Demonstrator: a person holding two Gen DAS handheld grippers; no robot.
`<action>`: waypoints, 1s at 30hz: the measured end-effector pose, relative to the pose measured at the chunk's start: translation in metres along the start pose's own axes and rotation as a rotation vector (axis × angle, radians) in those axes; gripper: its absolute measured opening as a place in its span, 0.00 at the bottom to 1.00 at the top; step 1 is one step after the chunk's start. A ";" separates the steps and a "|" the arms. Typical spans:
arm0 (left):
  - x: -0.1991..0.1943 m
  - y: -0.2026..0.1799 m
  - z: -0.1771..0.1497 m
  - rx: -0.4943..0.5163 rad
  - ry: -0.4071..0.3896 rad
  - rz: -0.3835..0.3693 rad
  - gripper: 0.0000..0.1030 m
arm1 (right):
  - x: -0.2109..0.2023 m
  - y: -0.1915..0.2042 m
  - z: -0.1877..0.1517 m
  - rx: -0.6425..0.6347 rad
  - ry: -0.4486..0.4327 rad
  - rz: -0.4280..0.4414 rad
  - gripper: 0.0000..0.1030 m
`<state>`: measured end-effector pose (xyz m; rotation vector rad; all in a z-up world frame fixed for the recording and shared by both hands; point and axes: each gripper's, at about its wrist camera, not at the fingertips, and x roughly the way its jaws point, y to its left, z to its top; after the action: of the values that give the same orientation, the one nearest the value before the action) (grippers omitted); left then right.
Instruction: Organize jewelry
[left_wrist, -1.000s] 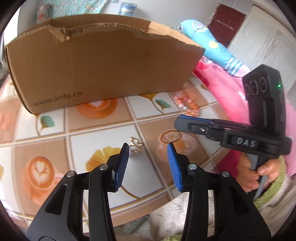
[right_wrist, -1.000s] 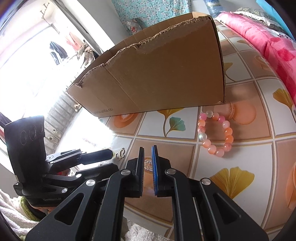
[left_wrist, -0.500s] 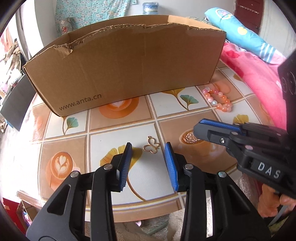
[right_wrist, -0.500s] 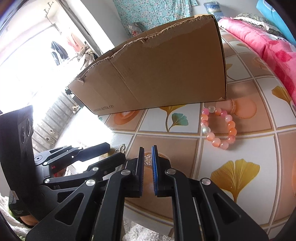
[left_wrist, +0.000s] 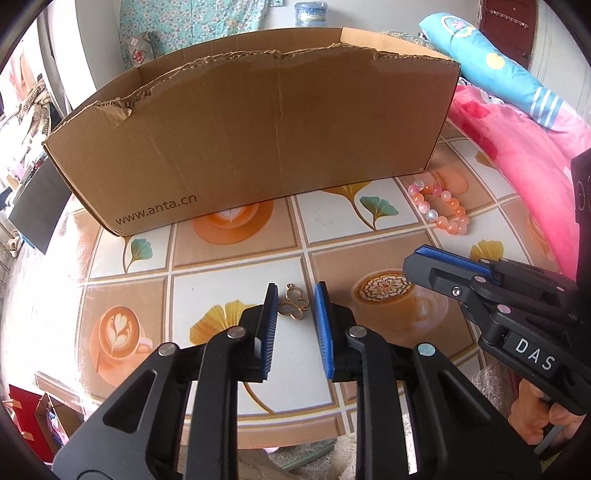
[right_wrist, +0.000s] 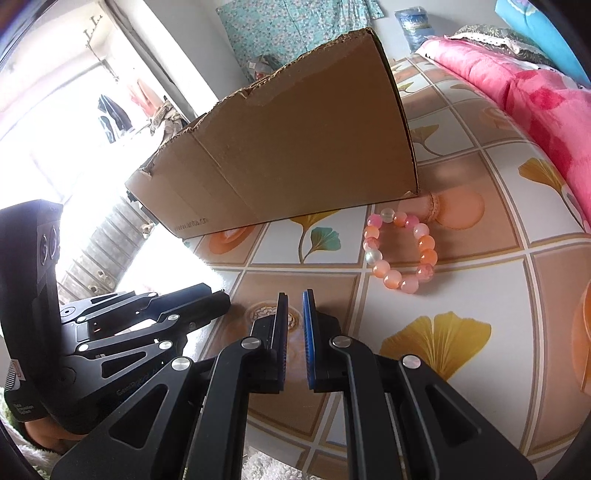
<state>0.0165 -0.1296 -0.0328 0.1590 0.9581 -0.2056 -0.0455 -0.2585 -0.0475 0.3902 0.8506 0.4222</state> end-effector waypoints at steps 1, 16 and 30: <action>-0.001 -0.001 0.000 0.009 -0.002 0.002 0.14 | 0.000 -0.001 0.000 0.003 -0.001 0.004 0.09; 0.001 -0.016 0.003 0.058 -0.003 0.020 0.04 | -0.004 -0.014 0.000 0.021 -0.021 0.010 0.09; -0.015 0.023 -0.013 -0.047 -0.032 -0.071 0.06 | 0.001 0.031 0.007 -0.148 0.027 0.030 0.21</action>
<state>0.0038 -0.1034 -0.0268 0.0783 0.9364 -0.2497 -0.0453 -0.2330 -0.0288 0.2614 0.8346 0.5161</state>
